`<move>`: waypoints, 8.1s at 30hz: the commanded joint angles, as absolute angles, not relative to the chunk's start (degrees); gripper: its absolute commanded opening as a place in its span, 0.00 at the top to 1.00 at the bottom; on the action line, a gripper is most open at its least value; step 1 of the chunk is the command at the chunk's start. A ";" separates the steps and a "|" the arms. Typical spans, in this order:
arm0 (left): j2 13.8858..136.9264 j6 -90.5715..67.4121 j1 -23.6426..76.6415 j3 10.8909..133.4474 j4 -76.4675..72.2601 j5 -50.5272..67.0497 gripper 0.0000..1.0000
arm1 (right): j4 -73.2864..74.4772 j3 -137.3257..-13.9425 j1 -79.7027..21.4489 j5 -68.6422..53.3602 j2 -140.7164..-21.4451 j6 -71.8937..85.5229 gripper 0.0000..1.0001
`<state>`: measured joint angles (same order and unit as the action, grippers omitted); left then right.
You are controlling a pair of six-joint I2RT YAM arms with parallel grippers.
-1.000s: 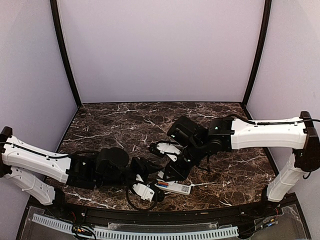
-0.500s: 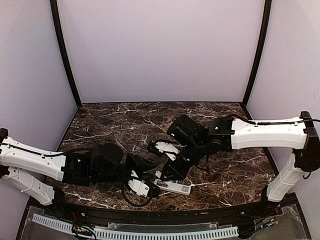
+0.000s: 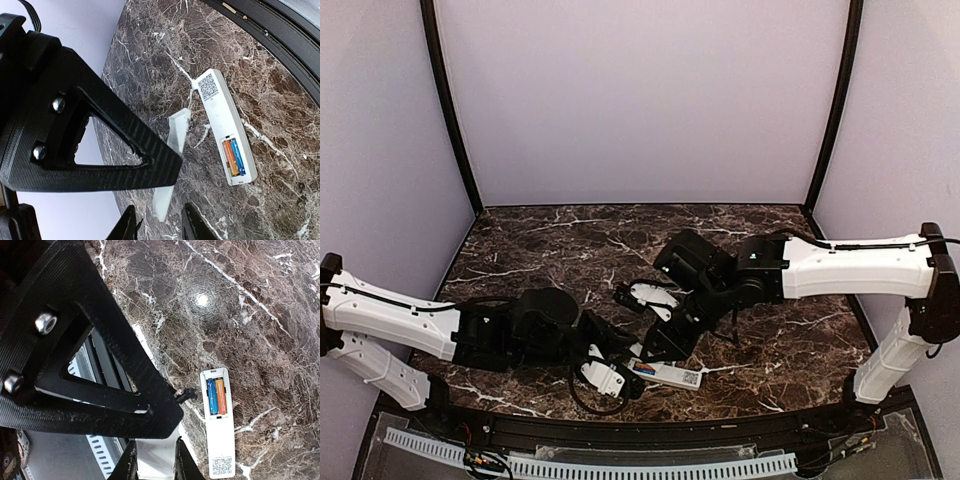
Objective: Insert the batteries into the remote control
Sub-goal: Pass from the right arm to the left, then pass from the left arm to the right, then pass from the right arm to the left, then pass from the left arm to the right, then pass from the right arm to the left
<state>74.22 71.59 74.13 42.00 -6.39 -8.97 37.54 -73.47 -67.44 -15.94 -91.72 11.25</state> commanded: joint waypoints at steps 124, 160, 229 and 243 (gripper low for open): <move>65.57 -16.60 54.78 30.41 -51.83 22.94 0.65 | -33.95 -56.41 -57.84 -38.88 -82.73 20.25 1.00; 72.97 -6.96 55.30 46.92 -21.30 37.20 0.93 | 33.40 -82.97 -61.70 -30.88 -85.80 -9.25 1.00; 67.59 -9.32 56.00 47.93 -9.22 30.93 0.66 | 34.31 -76.92 -59.51 -35.76 -83.85 -6.90 1.00; 69.90 -12.26 56.00 47.24 -13.03 33.34 0.90 | 34.52 -79.79 -59.62 -37.97 -87.52 -8.77 1.00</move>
